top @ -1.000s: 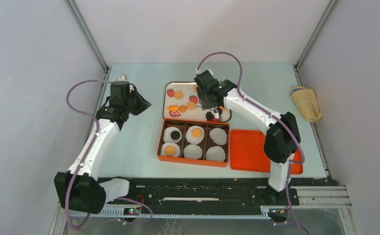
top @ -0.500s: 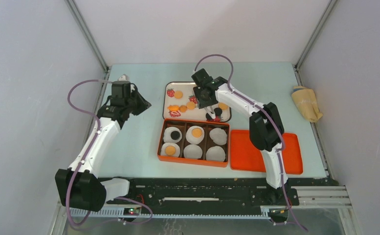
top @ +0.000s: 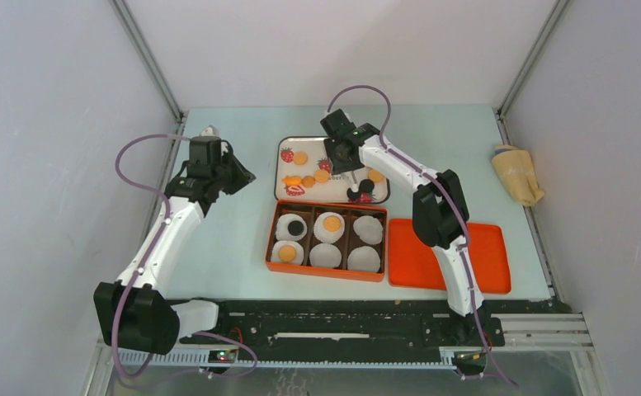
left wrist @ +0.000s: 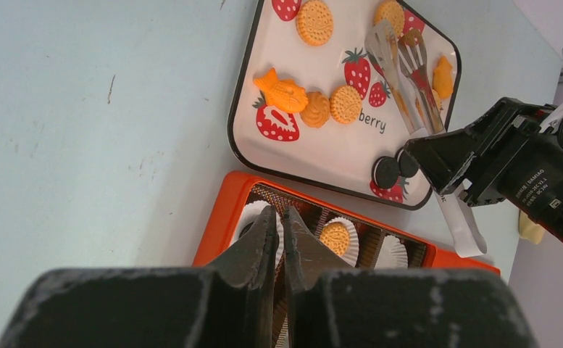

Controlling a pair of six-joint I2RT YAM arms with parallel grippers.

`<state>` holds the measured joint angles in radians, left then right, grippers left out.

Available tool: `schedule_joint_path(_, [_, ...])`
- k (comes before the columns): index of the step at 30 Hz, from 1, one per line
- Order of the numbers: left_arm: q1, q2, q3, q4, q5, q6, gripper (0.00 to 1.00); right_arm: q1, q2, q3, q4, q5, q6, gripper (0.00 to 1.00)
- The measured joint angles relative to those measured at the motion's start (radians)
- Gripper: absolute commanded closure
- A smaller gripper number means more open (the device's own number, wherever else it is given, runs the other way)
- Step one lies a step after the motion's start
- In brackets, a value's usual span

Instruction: Pack the cookies

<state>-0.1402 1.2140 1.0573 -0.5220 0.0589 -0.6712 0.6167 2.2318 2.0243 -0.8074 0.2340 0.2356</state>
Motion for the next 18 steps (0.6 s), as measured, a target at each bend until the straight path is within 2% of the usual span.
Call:
schedule_joint_path(5, [0.0,0.0,0.0,0.001,0.001,0.0,0.88,-0.001,0.011,0.014,-0.014,0.025,0.002,0.44])
schedule_joint_path(11, [0.0,0.001,0.0,0.003,0.001,-0.001,0.88,-0.008,0.084,0.126,-0.034,0.024,0.002,0.48])
schedule_joint_path(18, [0.0,0.005,0.0,0.004,0.007,0.0,0.89,-0.021,0.138,0.177,-0.058,0.007,0.011,0.7])
